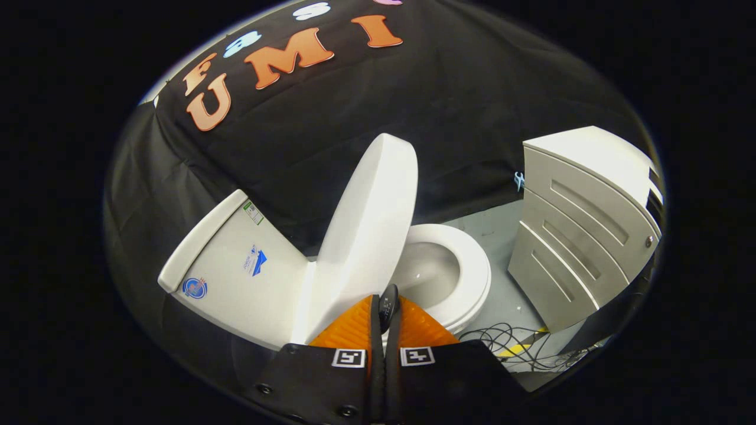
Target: Open the toilet lid.
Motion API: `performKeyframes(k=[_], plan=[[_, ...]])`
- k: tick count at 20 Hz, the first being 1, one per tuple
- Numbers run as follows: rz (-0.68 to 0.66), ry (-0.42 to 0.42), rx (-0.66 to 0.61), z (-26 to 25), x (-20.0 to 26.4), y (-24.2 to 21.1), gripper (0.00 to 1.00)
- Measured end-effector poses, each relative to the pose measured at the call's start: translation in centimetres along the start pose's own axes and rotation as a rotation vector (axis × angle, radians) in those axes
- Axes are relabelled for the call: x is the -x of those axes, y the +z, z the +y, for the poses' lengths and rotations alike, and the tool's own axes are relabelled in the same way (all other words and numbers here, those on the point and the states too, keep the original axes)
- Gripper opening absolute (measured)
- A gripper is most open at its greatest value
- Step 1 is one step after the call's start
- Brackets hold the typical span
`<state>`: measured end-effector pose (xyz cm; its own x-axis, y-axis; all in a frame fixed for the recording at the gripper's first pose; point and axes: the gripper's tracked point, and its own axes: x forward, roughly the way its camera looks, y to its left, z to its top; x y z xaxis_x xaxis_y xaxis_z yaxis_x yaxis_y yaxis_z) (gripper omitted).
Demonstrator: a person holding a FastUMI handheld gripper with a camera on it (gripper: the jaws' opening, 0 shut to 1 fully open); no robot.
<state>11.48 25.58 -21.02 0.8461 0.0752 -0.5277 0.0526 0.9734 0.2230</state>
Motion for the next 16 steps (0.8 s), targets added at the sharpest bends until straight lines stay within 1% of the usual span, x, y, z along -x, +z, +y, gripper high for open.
performKeyframes(k=[8, 13, 16], plan=[[-0.068, -0.028, 0.143, 2.9, 1.0, 1.0, 0.08], [-0.087, -0.036, 0.171, 4.3, 1.3, 1.4, 0.08], [-0.106, -0.05, 0.216, 5.3, 1.6, 1.7, 0.08]])
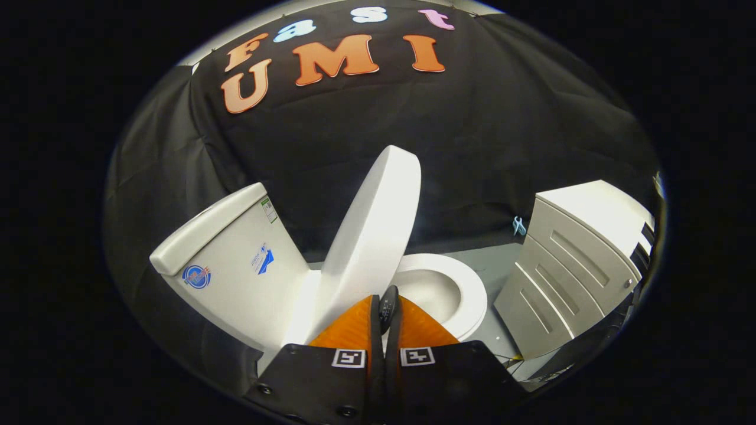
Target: Open the toilet lid.
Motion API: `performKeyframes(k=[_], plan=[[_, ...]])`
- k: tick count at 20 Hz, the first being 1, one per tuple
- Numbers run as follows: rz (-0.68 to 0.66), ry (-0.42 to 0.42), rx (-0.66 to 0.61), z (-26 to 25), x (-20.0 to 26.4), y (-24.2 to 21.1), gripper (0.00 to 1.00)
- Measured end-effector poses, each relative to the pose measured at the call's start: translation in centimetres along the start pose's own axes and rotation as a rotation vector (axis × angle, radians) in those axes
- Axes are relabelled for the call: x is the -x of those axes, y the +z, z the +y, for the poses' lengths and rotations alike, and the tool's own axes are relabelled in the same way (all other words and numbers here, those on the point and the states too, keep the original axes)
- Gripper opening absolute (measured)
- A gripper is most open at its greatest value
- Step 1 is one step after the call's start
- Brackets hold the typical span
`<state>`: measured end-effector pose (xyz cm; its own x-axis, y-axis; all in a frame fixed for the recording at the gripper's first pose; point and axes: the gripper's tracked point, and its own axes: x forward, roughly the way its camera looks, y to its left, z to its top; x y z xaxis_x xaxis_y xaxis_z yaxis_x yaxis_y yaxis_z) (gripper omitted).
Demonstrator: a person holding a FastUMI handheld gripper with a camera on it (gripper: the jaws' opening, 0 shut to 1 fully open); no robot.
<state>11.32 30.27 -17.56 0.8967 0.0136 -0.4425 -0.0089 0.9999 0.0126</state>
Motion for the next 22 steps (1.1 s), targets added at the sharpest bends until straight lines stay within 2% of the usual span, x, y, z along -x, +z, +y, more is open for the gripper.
performKeyframes(k=[18, 22], plan=[[-0.076, -0.056, 0.166, 7.1, 1.3, 2.5, 0.08], [-0.088, -0.096, 0.215, 9.2, 1.6, 2.9, 0.08]])
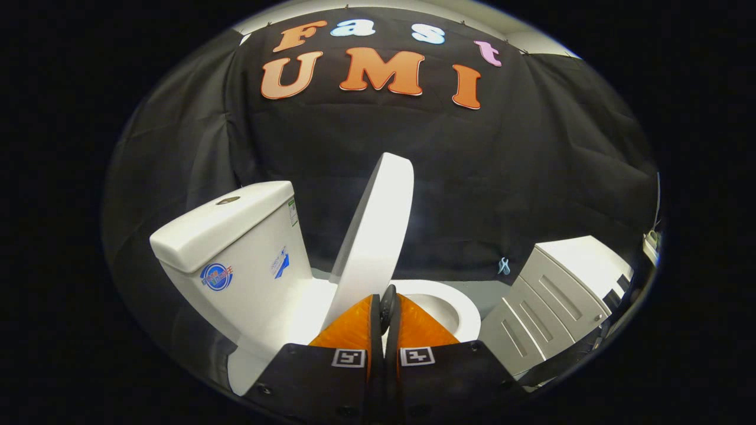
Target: Open the toilet lid.
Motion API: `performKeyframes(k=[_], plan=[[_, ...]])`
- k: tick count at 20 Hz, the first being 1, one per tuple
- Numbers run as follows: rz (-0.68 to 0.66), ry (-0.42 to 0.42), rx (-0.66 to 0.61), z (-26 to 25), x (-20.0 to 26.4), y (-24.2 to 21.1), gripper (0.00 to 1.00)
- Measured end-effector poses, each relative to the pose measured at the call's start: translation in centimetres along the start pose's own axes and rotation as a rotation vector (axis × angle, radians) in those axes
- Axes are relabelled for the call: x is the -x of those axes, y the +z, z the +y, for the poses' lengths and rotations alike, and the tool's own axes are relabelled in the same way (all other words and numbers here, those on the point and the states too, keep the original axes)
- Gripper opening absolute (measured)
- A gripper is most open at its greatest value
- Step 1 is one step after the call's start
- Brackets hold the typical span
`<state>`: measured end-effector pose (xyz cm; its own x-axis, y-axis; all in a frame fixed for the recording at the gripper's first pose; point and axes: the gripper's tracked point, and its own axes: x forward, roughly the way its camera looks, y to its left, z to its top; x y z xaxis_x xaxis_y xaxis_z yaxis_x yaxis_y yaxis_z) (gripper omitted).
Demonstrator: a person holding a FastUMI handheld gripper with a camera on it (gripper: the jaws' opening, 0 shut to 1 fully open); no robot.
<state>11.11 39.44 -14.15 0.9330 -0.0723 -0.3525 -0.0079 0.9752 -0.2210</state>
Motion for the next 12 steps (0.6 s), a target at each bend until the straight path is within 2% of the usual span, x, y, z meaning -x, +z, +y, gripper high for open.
performKeyframes(k=[3, 12], plan=[[-0.02, -0.028, 0.075, 2.1, 0.3, 0.8, 0.08], [-0.092, 0.003, 0.235, 11.0, 1.3, 2.8, 0.08]])
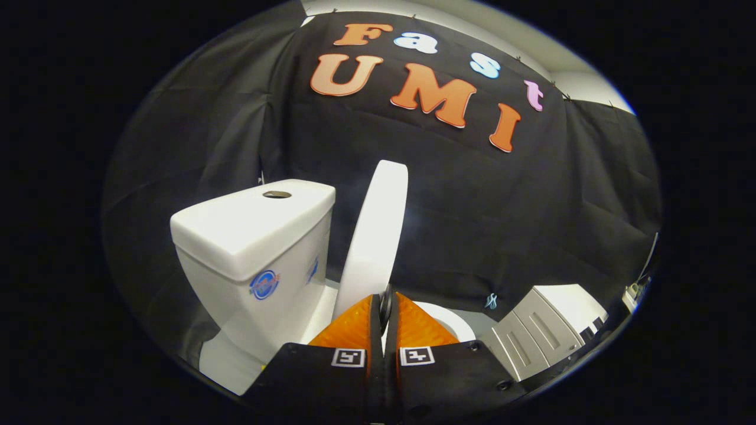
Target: Open the toilet lid.
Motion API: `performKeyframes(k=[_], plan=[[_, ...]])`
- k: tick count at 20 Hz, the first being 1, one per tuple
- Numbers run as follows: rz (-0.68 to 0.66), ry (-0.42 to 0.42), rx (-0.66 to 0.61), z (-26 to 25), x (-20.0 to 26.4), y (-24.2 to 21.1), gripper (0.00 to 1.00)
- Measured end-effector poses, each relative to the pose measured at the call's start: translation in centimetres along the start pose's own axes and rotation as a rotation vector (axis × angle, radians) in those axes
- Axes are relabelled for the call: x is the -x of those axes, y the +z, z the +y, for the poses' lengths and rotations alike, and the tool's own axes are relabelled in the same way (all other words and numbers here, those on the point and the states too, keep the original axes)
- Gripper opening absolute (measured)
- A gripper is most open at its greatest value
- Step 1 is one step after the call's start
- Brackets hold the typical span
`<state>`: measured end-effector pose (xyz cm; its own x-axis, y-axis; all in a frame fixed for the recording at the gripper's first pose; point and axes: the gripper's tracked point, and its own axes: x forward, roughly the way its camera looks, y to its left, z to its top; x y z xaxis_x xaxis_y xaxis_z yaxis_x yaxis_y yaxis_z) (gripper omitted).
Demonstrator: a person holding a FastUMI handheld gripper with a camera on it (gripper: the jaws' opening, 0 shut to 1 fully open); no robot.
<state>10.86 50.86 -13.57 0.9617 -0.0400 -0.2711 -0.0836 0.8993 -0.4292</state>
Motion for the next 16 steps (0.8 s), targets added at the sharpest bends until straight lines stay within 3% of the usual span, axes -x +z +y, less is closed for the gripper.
performKeyframes(k=[6, 12, 15, 16], plan=[[-0.014, 0.064, 0.066, 5.5, 0.1, 1.1, 0.08], [-0.002, 0.043, 0.099, 5.9, 0.2, 1.3, 0.08], [0.0, 0.155, -0.015, 6.2, 0.2, 1.4, 0.13], [-0.005, 0.201, -0.053, 6.3, 0.4, 1.7, 0.23]])
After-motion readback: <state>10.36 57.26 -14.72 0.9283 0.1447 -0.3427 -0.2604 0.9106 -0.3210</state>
